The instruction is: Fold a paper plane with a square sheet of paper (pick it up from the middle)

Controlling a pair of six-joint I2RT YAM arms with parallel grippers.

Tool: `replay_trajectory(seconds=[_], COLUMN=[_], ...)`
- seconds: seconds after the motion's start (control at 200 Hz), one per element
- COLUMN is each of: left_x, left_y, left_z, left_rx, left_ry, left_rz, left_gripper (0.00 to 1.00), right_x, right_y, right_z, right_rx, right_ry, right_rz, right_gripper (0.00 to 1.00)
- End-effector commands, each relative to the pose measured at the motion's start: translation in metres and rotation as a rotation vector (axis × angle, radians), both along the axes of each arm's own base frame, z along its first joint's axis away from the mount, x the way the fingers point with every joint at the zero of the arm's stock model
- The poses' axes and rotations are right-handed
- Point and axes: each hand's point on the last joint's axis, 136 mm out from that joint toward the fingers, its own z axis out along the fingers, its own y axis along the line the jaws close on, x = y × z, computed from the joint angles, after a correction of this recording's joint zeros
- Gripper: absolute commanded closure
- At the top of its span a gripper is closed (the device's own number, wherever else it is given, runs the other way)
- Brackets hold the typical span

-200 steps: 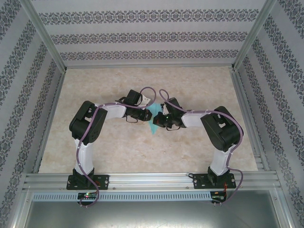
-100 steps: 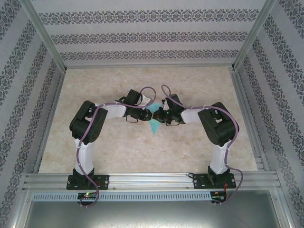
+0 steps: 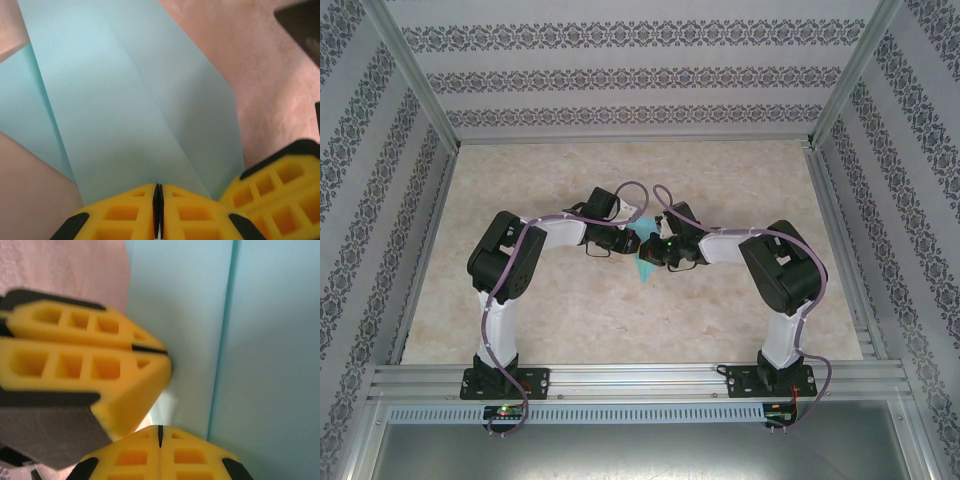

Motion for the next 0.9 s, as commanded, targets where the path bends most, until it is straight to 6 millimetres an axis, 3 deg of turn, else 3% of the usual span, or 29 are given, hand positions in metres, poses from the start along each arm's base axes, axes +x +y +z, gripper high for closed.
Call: replay_trajectory(seconds=[0.0, 0.135, 0.58, 0.899], left_x=[-0.032, -0.032, -0.031, -0.032], left_y=[0.028, 0.028, 0.031, 0.031], left_z=[-0.063, -0.063, -0.067, -0.067], left_rx=[0.16, 0.161, 0.182, 0.181], left_ry=[0.179, 0.182, 0.184, 0.185], left_rz=[0.035, 0.037, 0.037, 0.035], left_gripper=[0.86, 0.86, 0.86, 0.86], right_x=[-0.021, -0.029, -0.068, -0.1], right_y=[0.002, -0.001, -0.001, -0.012], right_z=[-0.002, -0.014, -0.016, -0.038], right_rx=[-0.015, -0.027, -0.038, -0.065], right_ry=[0.014, 0.038, 0.06, 0.114], right_rz=[0.056, 0.061, 0.107, 0.108], right_gripper=[1.0, 1.0, 1.0, 1.0])
